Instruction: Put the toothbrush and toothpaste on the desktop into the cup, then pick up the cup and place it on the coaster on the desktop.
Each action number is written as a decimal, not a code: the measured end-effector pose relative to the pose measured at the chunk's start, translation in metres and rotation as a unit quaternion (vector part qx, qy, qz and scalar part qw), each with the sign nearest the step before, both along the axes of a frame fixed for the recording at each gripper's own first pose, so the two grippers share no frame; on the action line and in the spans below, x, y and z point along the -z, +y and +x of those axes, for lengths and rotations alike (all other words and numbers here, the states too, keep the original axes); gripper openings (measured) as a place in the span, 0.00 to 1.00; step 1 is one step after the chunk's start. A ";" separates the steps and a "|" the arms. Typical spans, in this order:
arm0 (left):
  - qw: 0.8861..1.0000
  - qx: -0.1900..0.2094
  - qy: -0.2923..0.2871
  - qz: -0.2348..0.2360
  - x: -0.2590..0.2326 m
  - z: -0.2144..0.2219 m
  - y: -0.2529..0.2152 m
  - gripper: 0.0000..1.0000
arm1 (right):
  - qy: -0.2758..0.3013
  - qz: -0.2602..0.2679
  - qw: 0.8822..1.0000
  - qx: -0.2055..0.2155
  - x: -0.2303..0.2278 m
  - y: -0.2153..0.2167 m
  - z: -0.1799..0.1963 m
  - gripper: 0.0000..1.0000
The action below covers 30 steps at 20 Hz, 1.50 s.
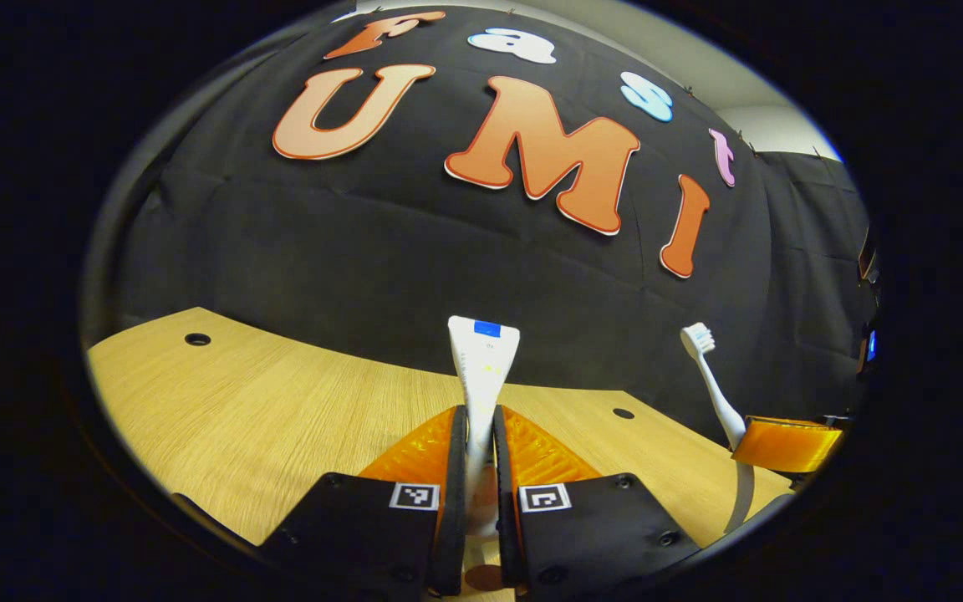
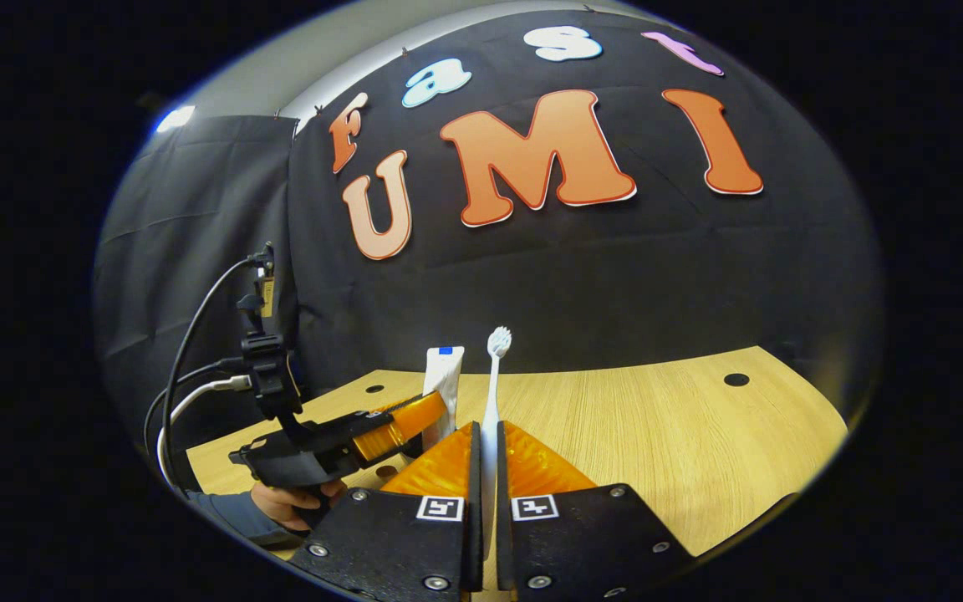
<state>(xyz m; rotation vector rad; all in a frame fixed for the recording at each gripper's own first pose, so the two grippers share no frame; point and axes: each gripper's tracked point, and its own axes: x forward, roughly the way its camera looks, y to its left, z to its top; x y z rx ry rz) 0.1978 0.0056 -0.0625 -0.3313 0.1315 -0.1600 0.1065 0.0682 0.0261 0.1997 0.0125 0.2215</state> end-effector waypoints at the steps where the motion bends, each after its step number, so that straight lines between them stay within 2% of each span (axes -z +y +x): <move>1: 1.000 0.000 0.002 -0.003 0.000 -0.002 0.001 0.21 | -0.006 0.002 1.000 -0.002 -0.003 0.002 0.002 0.07; 8: 1.000 -0.003 0.025 0.010 0.017 -0.029 0.009 0.23 | -0.053 0.028 0.998 -0.011 -0.027 0.013 0.011 0.07; 11: 1.000 0.001 -0.003 0.027 0.001 -0.045 0.011 0.25 | -0.061 0.038 0.997 -0.013 -0.030 0.018 0.020 0.07; 14: 0.999 0.003 -0.010 0.038 -0.003 -0.063 0.011 0.39 | -0.077 0.054 0.995 -0.018 -0.037 0.025 0.029 0.07; 15: 0.999 -0.002 -0.014 0.039 -0.006 -0.064 0.015 0.41 | -0.092 0.056 0.994 -0.020 -0.042 0.028 0.031 0.07; 17: 0.998 -0.015 -0.023 0.050 -0.015 -0.070 0.025 0.59 | -0.122 0.050 0.991 -0.017 -0.052 0.032 0.038 0.07; 18: 0.998 -0.019 -0.026 0.056 -0.018 -0.073 0.028 0.63 | -0.136 0.050 0.989 -0.019 -0.055 0.034 0.040 0.07; 22: 0.996 -0.027 -0.040 0.070 -0.027 -0.091 0.039 0.67 | -0.162 0.067 0.984 -0.031 -0.058 0.043 0.051 0.07; 27: 0.995 -0.048 -0.040 0.084 -0.022 -0.098 0.057 0.70 | -0.155 0.078 0.984 -0.028 -0.041 0.048 0.078 0.07; 30: 0.994 -0.057 -0.037 0.085 -0.021 -0.100 0.064 0.69 | -0.158 0.096 0.982 -0.027 -0.038 0.051 0.088 0.07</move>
